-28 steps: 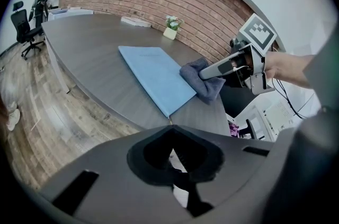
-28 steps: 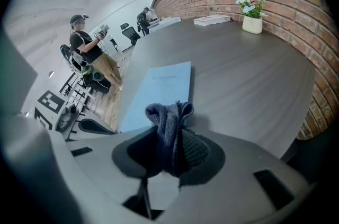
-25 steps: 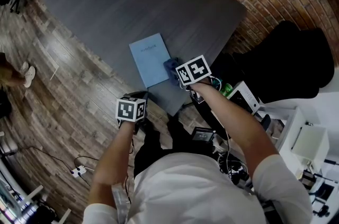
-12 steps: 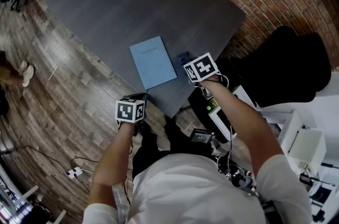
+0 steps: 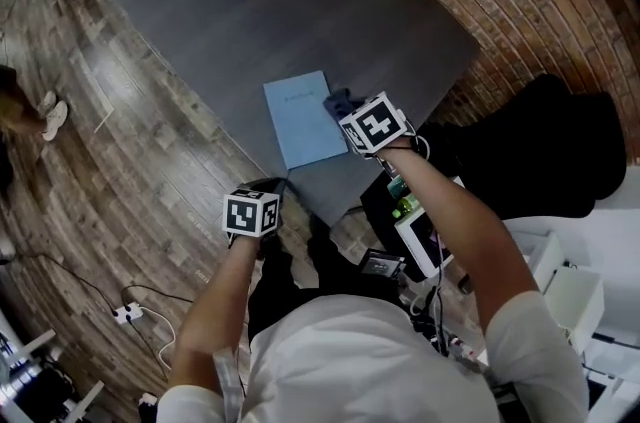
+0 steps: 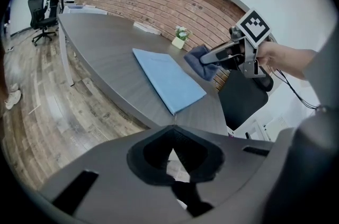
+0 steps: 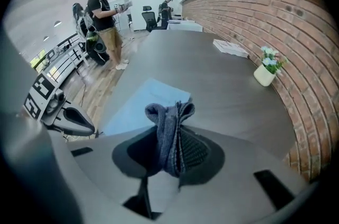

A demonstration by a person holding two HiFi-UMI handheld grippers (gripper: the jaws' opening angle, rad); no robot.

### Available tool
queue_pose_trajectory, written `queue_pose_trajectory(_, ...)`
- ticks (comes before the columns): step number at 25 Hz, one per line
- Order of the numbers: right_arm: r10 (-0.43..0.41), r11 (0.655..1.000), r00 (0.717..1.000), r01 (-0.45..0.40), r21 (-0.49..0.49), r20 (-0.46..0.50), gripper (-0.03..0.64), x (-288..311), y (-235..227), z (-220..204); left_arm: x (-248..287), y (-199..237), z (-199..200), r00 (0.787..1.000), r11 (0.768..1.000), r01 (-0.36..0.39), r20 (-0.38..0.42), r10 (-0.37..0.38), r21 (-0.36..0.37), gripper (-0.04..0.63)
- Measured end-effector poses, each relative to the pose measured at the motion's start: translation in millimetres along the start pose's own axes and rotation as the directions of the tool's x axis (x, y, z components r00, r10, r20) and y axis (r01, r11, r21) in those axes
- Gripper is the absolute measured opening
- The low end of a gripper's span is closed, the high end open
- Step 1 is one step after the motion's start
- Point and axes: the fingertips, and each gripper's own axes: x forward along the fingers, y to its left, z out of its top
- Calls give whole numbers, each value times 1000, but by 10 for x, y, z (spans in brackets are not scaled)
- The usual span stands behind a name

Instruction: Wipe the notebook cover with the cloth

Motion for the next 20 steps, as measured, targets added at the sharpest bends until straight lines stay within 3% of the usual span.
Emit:
queue_pose_trajectory(6, 13, 985, 1000, -13, -173, -4, 112, 190, 260, 487, -18, 8, -28, 999, 999, 22, 37, -21, -47, 5)
queue_pose_trajectory(12, 31, 926, 999, -33, -375, -12, 112, 470, 579, 927, -20, 22, -54, 996, 996, 54, 74, -49, -76, 5)
queue_pose_trajectory(20, -5, 868, 999, -21, -496, -50, 112, 707, 687, 1294, -23, 10, -28, 989, 991, 95, 121, -83, -94, 5)
